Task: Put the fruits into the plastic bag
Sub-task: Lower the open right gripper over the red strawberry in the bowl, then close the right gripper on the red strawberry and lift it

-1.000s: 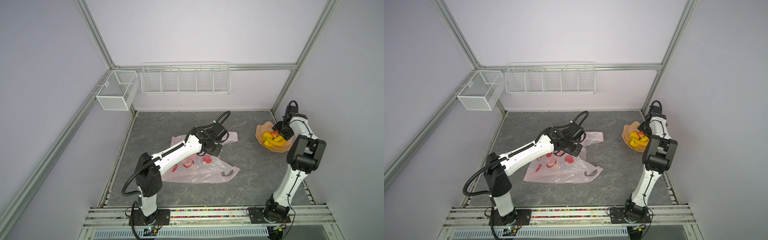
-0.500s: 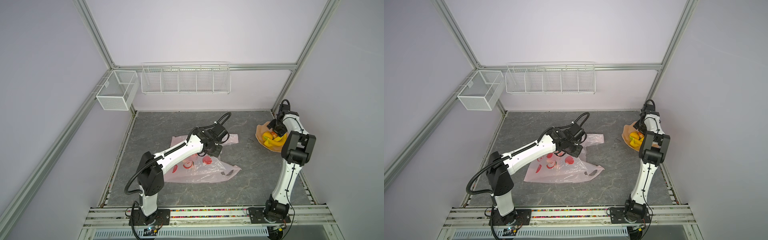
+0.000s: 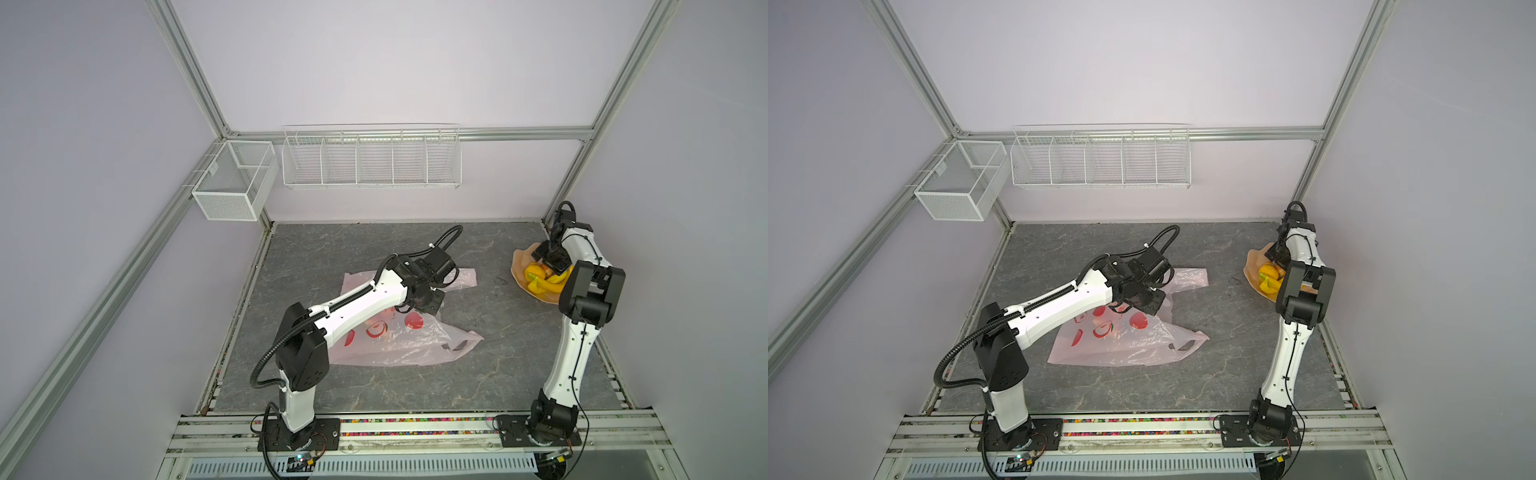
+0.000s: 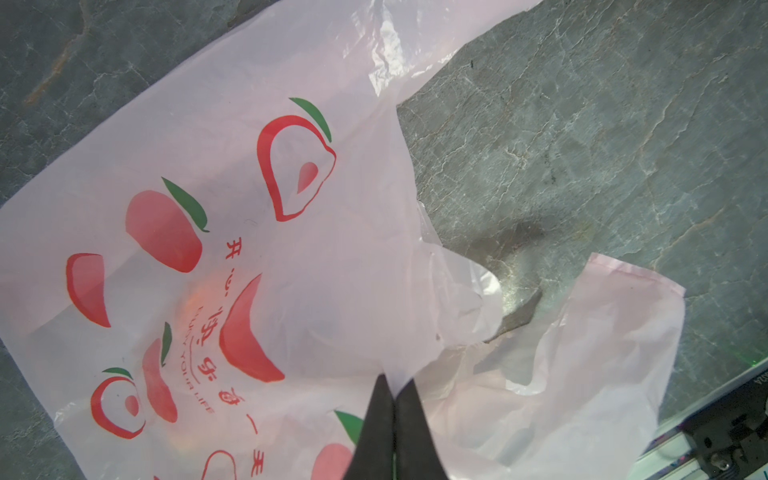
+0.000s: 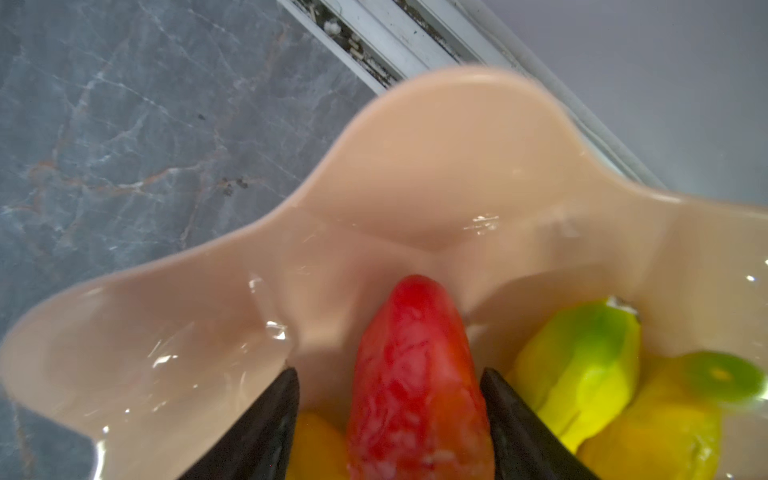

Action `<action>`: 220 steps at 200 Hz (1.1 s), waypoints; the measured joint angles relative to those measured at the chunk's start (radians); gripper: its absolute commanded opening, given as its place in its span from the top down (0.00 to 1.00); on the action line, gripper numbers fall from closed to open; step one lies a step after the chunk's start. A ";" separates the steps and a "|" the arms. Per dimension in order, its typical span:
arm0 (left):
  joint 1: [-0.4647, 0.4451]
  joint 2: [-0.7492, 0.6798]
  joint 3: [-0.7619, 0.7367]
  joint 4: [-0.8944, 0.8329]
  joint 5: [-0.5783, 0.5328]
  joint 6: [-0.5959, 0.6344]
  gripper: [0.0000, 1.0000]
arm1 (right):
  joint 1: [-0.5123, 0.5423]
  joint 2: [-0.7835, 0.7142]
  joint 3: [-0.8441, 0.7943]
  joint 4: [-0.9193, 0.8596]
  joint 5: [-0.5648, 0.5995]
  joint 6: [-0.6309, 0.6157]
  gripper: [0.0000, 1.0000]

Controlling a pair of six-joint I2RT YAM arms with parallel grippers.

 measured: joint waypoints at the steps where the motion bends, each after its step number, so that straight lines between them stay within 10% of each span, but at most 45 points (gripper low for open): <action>1: 0.000 0.000 0.000 0.000 0.000 0.000 1.00 | 0.000 0.001 0.001 -0.001 0.001 0.000 0.32; 79: 0.000 0.000 0.000 -0.002 0.000 0.000 1.00 | 0.013 0.021 0.024 -0.021 0.014 -0.014 0.62; 220: 0.000 -0.011 -0.016 0.024 -0.002 -0.001 1.00 | 0.004 -0.392 -0.263 0.116 -0.132 -0.011 0.68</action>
